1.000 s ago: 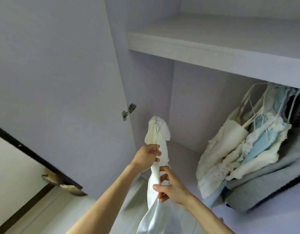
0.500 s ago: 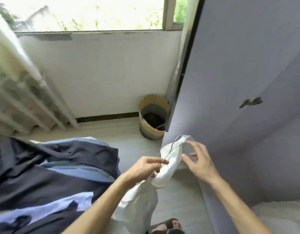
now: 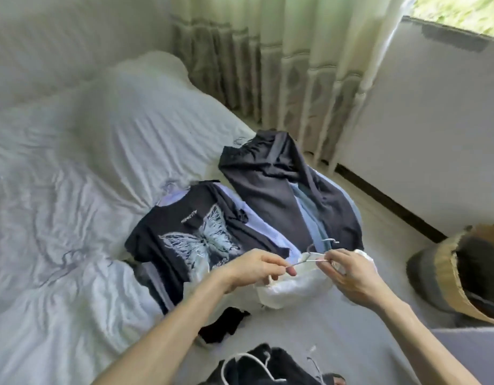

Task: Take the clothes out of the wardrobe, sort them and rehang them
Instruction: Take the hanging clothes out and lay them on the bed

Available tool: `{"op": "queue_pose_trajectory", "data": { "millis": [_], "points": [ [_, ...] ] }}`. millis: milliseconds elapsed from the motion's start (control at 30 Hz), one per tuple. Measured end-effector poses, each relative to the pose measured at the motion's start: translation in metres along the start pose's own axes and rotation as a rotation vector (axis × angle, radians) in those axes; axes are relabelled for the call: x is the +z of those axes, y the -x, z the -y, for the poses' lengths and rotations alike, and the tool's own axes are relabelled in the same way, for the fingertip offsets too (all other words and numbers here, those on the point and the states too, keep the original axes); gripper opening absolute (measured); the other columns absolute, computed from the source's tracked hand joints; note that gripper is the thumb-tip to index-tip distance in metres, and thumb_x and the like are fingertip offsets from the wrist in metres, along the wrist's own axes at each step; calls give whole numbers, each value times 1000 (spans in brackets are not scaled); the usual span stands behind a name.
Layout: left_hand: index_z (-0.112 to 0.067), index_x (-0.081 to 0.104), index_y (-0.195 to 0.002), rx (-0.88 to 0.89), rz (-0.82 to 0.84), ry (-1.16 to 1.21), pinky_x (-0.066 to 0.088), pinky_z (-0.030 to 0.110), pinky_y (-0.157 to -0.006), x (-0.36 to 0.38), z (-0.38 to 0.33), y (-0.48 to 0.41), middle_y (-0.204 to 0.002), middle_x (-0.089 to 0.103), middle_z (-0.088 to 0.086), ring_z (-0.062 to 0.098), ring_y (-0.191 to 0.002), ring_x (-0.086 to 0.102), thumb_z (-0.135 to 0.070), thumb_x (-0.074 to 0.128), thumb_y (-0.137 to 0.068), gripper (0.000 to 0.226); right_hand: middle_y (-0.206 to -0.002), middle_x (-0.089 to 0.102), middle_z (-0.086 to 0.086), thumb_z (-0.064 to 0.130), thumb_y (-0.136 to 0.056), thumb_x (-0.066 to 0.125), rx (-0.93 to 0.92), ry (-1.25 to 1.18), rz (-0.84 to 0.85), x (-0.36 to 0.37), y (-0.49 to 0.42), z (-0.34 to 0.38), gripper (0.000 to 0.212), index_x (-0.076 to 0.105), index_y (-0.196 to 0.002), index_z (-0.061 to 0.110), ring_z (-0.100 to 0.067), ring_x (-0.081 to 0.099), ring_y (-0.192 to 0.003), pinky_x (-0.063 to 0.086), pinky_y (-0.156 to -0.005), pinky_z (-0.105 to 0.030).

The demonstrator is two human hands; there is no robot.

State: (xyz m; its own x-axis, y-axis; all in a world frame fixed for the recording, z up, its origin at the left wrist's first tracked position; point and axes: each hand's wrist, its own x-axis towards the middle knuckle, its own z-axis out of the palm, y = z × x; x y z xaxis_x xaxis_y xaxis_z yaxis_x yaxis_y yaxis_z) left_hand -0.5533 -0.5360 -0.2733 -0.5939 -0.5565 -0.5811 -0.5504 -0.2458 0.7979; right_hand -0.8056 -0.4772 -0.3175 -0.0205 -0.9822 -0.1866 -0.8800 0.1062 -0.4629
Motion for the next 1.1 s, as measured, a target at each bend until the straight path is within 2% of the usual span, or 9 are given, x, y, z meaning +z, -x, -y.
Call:
{"op": "queue_pose_trajectory", "data": {
  "millis": [200, 300, 400, 600, 733, 800, 900, 1000, 1100],
  "points": [
    [-28, 74, -111, 44, -345, 121, 46, 22, -80, -36, 65, 83, -91, 63, -3, 6, -80, 55, -28, 68, -93, 19, -85, 59, 20, 55, -96, 49, -291, 93, 136, 18, -46, 101, 29, 65, -89, 32, -4, 53, -72, 25, -78, -29],
    [-48, 58, -125, -5, -715, -101, 48, 26, -97, -39, 102, 120, -115, 60, -12, -5, -102, 57, -48, 65, -90, 36, -84, 65, 14, 53, -96, 51, -368, 65, 147, 28, -55, 142, 31, 67, -89, 27, -10, 52, -71, 30, -75, -30],
    [-42, 51, -135, -132, -909, -414, 46, 34, -102, -33, 128, 158, -129, 58, -17, 5, -116, 57, -62, 53, -92, 47, -76, 64, 7, 53, -97, 49, -380, 26, 213, 36, -57, 172, 36, 61, -84, 22, -14, 52, -71, 35, -67, -31],
    [-23, 62, -83, -103, -1304, -522, 44, 34, -69, -11, 163, 212, -72, 60, -13, 13, -71, 58, -55, 46, -94, 38, -67, 61, 12, 57, -94, 52, -496, -58, 433, 47, -51, 220, 36, 53, -73, 29, -10, 58, -69, 49, -67, -30],
    [-25, 71, -88, -154, -1373, -301, 41, 30, -61, -9, 169, 249, -59, 54, -10, 7, -60, 51, -55, 62, -91, 31, -105, 64, 28, 58, -89, 60, -609, -156, 562, 53, -57, 233, 26, 60, -110, 44, 9, 58, -98, 40, -78, -7],
    [-34, 73, -98, -193, -1367, -147, 46, 31, -65, -7, 176, 271, -71, 66, -12, 4, -64, 57, -63, 61, -86, 33, -114, 63, 24, 60, -89, 57, -643, -136, 578, 59, -62, 237, 38, 56, -124, 43, 3, 58, -106, 39, -86, -13],
    [-46, 70, -102, -197, -1384, 17, 52, 43, -84, -4, 191, 305, -94, 74, -8, 24, -86, 67, -71, 60, -83, 33, -119, 63, 18, 52, -97, 49, -689, -82, 570, 73, -66, 243, 33, 58, -127, 40, -4, 58, -113, 36, -89, -18],
    [-44, 73, -100, -139, -1466, 123, 49, 43, -91, -6, 199, 337, -104, 73, -15, 16, -97, 67, -39, 73, -89, 12, -118, 67, 15, 40, -103, 45, -724, -31, 592, 90, -64, 257, 27, 58, -127, 39, -11, 61, -112, 41, -87, -22],
    [-36, 75, -97, -118, -1527, 192, 48, 35, -92, -15, 209, 366, -104, 74, -15, 6, -100, 66, -17, 73, -89, 21, -108, 71, 14, 37, -103, 47, -767, -33, 628, 110, -57, 283, 24, 56, -124, 44, -11, 65, -102, 45, -84, -25]
  ]
}}
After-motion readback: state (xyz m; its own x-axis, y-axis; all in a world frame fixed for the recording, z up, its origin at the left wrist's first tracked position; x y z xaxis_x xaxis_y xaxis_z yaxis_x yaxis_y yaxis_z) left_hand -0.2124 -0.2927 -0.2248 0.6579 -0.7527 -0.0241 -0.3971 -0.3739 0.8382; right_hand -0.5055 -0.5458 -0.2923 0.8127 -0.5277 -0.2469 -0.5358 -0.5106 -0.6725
